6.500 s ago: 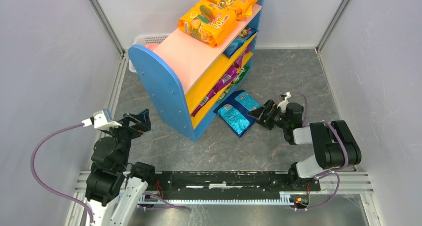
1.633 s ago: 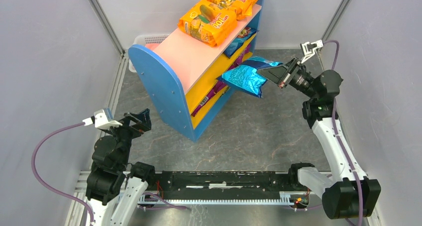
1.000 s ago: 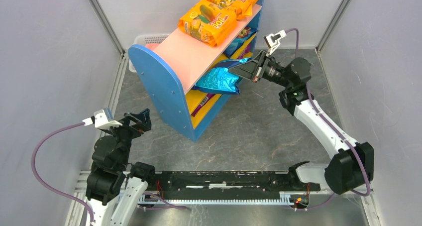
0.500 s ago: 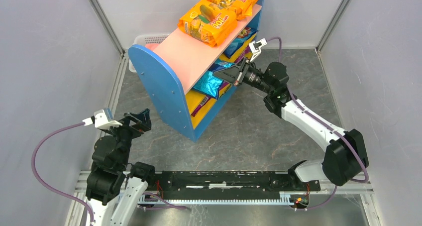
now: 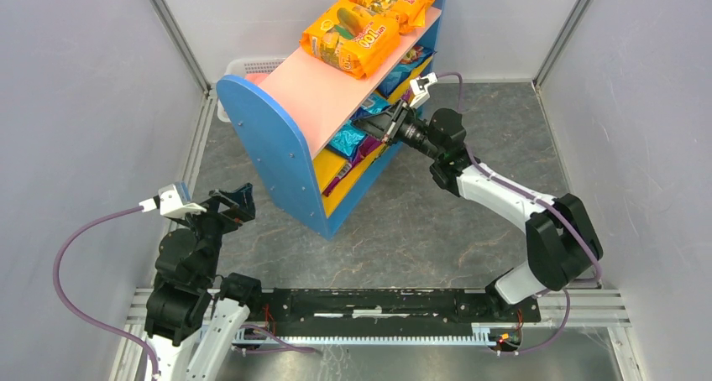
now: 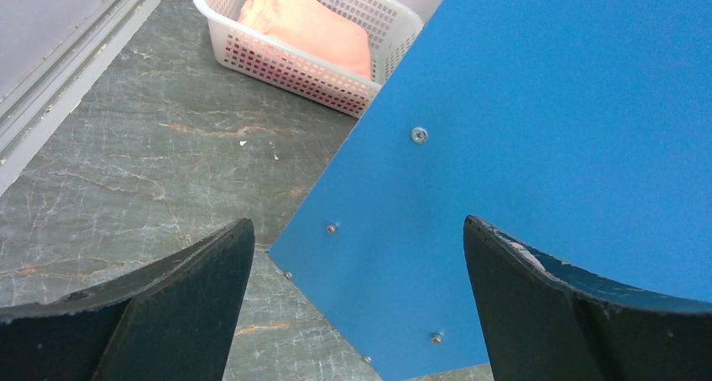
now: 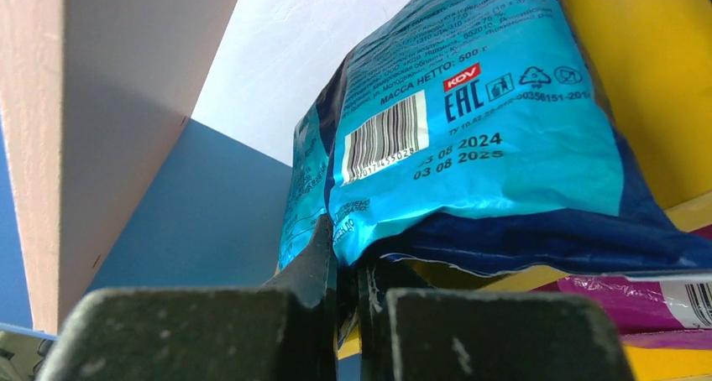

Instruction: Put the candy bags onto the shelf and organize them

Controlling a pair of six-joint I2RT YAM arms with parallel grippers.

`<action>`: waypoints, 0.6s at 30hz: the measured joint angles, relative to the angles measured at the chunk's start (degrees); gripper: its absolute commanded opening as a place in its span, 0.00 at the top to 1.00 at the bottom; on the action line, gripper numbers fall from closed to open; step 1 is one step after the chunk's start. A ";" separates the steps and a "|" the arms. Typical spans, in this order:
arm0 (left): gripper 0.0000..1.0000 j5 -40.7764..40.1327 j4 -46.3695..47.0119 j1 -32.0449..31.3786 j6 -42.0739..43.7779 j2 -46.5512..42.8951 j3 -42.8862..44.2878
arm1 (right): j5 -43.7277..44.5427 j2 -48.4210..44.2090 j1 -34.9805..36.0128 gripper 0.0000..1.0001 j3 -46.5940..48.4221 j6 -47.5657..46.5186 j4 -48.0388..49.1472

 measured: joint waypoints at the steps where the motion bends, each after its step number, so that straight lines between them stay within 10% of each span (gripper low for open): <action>1: 0.00 0.00 0.00 0.00 0.00 0.00 0.00 | 0.31 0.31 0.07 0.99 0.02 0.17 0.42; 8: 0.00 0.00 0.00 0.00 0.00 0.00 0.00 | 2.67 2.99 0.81 0.96 0.83 1.57 2.80; 18: 0.00 -0.02 0.00 0.70 0.00 0.00 0.00 | 2.40 2.38 1.64 0.35 2.62 0.81 1.01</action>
